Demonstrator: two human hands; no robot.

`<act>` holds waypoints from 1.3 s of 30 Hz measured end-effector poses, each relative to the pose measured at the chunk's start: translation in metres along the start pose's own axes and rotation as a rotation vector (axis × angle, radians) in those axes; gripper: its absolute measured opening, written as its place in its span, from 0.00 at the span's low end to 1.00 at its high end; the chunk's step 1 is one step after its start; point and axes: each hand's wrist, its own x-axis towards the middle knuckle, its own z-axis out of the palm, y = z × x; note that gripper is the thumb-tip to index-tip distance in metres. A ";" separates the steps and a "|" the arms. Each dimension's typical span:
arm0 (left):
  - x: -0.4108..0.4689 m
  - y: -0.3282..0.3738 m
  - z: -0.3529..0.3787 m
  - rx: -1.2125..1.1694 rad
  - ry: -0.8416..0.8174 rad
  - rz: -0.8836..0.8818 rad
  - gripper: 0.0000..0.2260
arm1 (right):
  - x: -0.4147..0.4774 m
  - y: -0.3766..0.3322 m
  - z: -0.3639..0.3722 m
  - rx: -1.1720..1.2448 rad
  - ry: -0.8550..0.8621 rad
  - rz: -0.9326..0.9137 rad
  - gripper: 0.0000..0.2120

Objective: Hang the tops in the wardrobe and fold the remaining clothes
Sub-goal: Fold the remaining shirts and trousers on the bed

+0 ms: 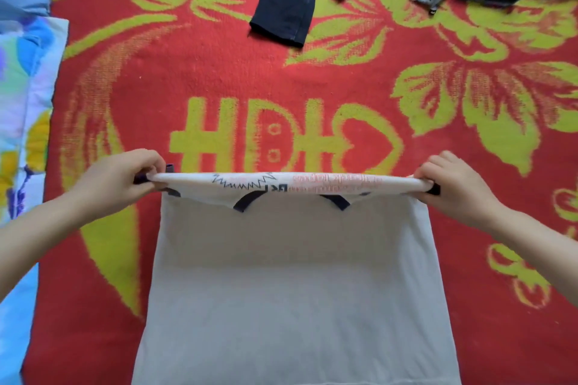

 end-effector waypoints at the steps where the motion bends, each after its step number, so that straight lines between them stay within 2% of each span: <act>1: -0.011 -0.001 0.004 0.012 0.004 0.071 0.18 | -0.012 -0.004 0.003 -0.012 0.031 -0.078 0.08; 4: -0.045 0.002 0.026 0.158 -0.046 0.305 0.05 | -0.041 -0.017 0.018 -0.160 0.055 -0.225 0.05; 7: -0.072 0.009 0.067 0.388 -0.099 0.346 0.07 | -0.067 -0.028 0.044 -0.386 -0.070 -0.291 0.11; 9: -0.088 0.014 0.099 0.488 -0.146 0.315 0.12 | -0.081 -0.038 0.065 -0.484 -0.210 -0.305 0.14; 11: -0.099 0.019 0.123 0.501 -0.275 0.276 0.25 | -0.089 -0.050 0.080 -0.501 -0.432 -0.201 0.18; 13: -0.101 0.022 0.136 0.506 -0.323 0.231 0.29 | -0.089 -0.058 0.089 -0.423 -0.540 -0.079 0.22; 15: -0.095 0.027 0.134 0.505 -0.276 0.192 0.23 | -0.082 -0.062 0.089 -0.360 -0.514 -0.001 0.22; 17: -0.083 0.031 0.127 0.538 -0.158 0.174 0.09 | -0.071 -0.064 0.086 -0.367 -0.457 0.046 0.22; 18: -0.076 0.029 0.126 0.527 -0.113 0.157 0.07 | -0.064 -0.062 0.084 -0.385 -0.431 0.060 0.21; 19: -0.069 0.027 0.126 0.538 -0.093 0.139 0.11 | -0.058 -0.060 0.082 -0.397 -0.419 0.082 0.20; 22: -0.059 0.018 0.123 0.608 -0.029 -0.038 0.08 | -0.054 -0.043 0.087 -0.461 -0.412 0.207 0.20; 23: -0.058 0.016 0.119 0.608 -0.026 -0.149 0.09 | -0.055 -0.039 0.084 -0.482 -0.401 0.257 0.21; 24: -0.059 0.012 0.114 0.633 -0.079 -0.288 0.13 | -0.058 -0.037 0.081 -0.499 -0.418 0.304 0.22; 26: -0.068 0.004 0.105 0.698 -0.292 -0.499 0.20 | -0.066 -0.037 0.076 -0.564 -0.558 0.416 0.24; 28: -0.077 0.001 0.099 0.739 -0.415 -0.547 0.24 | -0.065 -0.038 0.071 -0.548 -0.647 0.527 0.21; 29: -0.079 0.002 0.100 0.726 -0.417 -0.563 0.24 | -0.060 -0.044 0.069 -0.504 -0.609 0.582 0.16; 30: -0.078 0.002 0.100 0.686 -0.367 -0.599 0.24 | -0.052 -0.049 0.068 -0.484 -0.530 0.600 0.14; 32: -0.068 0.008 0.101 0.528 -0.140 -0.616 0.18 | -0.038 -0.050 0.070 -0.428 -0.353 0.541 0.12; 33: -0.061 0.009 0.103 0.455 -0.003 -0.565 0.15 | -0.032 -0.048 0.072 -0.415 -0.232 0.496 0.10; 34: -0.053 0.011 0.105 0.404 0.095 -0.496 0.13 | -0.026 -0.045 0.074 -0.396 -0.240 0.480 0.10; 35: -0.043 0.013 0.106 0.381 0.082 -0.458 0.15 | -0.019 -0.043 0.076 -0.411 -0.279 0.468 0.12; 37: -0.026 0.015 0.106 0.420 -0.147 -0.436 0.25 | -0.007 -0.039 0.080 -0.429 -0.402 0.447 0.21; 39: -0.014 0.009 0.106 0.488 -0.362 -0.484 0.30 | -0.001 -0.035 0.081 -0.468 -0.494 0.465 0.25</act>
